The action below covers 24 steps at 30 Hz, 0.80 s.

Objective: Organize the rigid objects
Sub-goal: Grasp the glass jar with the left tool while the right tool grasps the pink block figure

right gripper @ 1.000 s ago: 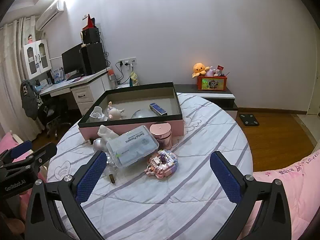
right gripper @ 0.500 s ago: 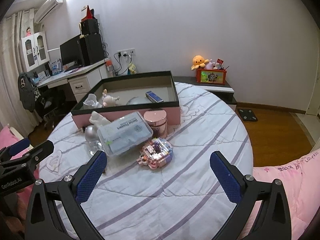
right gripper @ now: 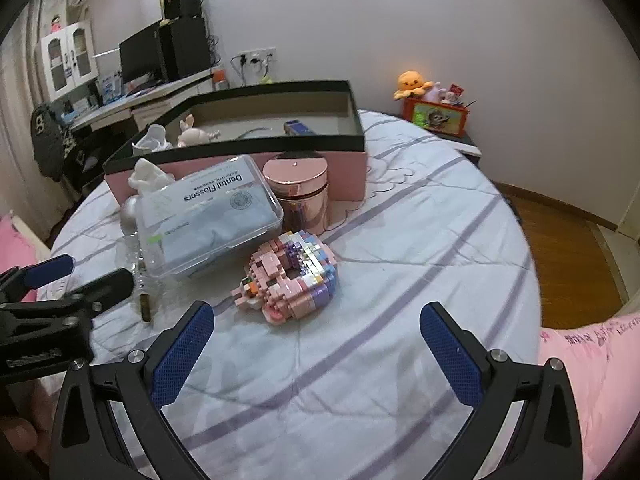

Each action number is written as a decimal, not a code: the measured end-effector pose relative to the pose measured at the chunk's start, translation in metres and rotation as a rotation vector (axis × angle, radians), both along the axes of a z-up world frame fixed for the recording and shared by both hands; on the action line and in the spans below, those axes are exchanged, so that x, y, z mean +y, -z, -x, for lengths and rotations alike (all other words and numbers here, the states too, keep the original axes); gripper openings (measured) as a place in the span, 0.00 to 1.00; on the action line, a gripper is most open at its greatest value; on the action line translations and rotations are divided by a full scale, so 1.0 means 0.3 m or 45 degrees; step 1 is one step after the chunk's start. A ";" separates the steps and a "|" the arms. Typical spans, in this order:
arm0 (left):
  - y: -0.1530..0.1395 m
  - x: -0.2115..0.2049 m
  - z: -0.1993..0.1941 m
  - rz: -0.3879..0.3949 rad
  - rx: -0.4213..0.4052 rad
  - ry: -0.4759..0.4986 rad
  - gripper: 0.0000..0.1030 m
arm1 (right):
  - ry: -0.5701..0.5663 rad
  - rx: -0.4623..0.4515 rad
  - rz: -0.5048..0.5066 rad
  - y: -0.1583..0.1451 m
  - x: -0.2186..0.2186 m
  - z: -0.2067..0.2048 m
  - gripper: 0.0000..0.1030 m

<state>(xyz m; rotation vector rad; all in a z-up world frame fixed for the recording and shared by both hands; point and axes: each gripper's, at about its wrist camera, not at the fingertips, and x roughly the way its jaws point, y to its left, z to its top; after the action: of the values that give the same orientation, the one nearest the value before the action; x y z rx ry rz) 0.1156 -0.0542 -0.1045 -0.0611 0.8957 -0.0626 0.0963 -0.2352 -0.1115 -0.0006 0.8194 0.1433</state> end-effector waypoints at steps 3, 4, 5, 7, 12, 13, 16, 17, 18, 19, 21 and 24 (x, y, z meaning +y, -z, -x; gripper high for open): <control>0.024 -0.006 -0.039 0.022 0.034 -0.009 1.00 | -0.020 0.022 0.005 0.015 -0.001 -0.041 1.00; 0.031 -0.009 -0.051 0.017 0.045 -0.012 1.00 | -0.026 0.034 0.012 0.021 -0.003 -0.058 1.00; 0.038 -0.014 -0.062 0.002 0.050 -0.017 1.00 | -0.037 0.043 0.021 0.026 0.001 -0.069 1.00; 0.047 -0.019 -0.071 0.000 0.047 -0.014 0.97 | -0.085 0.060 0.016 0.036 0.009 -0.088 0.98; 0.036 -0.006 -0.050 0.061 0.012 0.030 0.75 | -0.145 0.052 0.030 0.042 0.037 -0.085 0.63; 0.035 -0.005 -0.042 0.061 0.005 0.034 0.65 | -0.143 0.047 0.037 0.041 0.041 -0.079 0.61; 0.028 0.032 -0.019 0.091 -0.007 0.041 0.48 | -0.137 0.042 0.011 0.034 0.033 -0.053 0.61; 0.027 0.052 -0.010 0.119 -0.006 0.044 0.48 | -0.133 0.040 0.008 0.032 0.029 -0.045 0.61; 0.026 0.065 -0.002 0.134 -0.007 0.044 0.48 | -0.126 0.037 0.002 0.029 0.024 -0.031 0.61; 0.022 0.080 0.014 0.144 -0.016 0.046 0.48 | -0.121 0.035 -0.011 0.026 0.017 -0.015 0.61; 0.020 0.093 0.042 0.144 -0.029 0.049 0.48 | -0.111 0.030 -0.030 0.019 0.003 0.004 0.61; 0.008 0.113 0.075 0.145 -0.049 0.050 0.48 | -0.103 0.023 -0.056 0.008 -0.013 0.035 0.61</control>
<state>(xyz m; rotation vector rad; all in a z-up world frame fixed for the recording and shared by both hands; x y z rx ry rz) 0.0930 -0.0203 -0.1070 -0.1481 0.8542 -0.1508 0.0858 -0.2391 -0.1140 0.0094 0.8348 0.2380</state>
